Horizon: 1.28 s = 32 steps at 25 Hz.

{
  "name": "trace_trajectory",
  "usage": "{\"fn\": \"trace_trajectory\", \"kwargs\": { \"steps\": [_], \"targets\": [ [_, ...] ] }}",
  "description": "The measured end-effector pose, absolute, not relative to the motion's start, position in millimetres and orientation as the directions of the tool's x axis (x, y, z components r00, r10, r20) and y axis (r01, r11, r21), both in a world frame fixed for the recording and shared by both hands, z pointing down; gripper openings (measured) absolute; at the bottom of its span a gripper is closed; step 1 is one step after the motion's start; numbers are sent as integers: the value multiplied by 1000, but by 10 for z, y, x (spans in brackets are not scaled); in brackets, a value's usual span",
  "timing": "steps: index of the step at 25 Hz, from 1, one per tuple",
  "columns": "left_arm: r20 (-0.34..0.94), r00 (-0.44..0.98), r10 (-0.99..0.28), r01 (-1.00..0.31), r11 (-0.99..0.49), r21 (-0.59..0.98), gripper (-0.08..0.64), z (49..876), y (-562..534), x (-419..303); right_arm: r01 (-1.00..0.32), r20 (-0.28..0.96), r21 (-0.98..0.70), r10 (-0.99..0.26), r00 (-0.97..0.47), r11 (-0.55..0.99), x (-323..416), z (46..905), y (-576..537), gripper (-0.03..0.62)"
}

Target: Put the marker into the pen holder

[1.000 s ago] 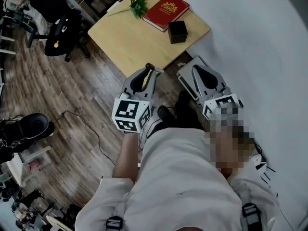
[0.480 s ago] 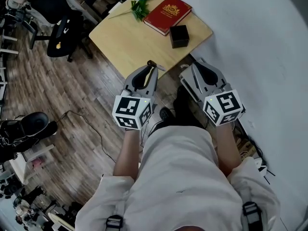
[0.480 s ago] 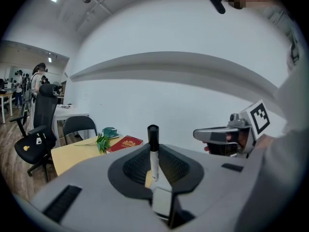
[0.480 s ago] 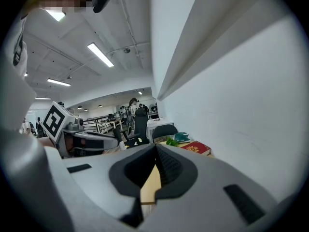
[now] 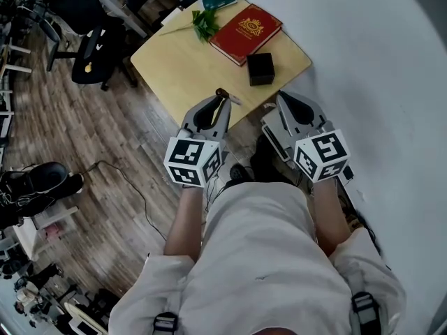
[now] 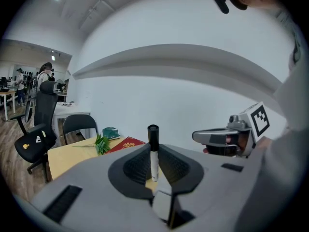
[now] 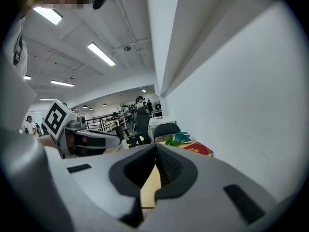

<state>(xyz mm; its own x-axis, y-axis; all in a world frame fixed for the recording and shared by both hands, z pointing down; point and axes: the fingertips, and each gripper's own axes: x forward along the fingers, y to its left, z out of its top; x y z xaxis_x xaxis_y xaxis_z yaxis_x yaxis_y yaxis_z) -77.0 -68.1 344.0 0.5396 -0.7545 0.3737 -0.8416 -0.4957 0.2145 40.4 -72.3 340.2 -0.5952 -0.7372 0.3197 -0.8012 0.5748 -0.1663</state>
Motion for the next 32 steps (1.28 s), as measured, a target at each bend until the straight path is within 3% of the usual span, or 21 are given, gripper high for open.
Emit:
{"fn": "trace_trajectory", "kwargs": {
  "steps": [20, 32],
  "targets": [
    [415, 470, -779, -877, -358, 321, 46, 3850, -1309, -486, -724, 339, -180, -649, -682, 666, 617, 3625, -1400, -2],
    [386, 527, -757, -841, -399, 366, 44, 3905, -1729, -405, -737, 381, -171, -646, -662, 654, 597, 3755, -1560, -2]
  ]
}}
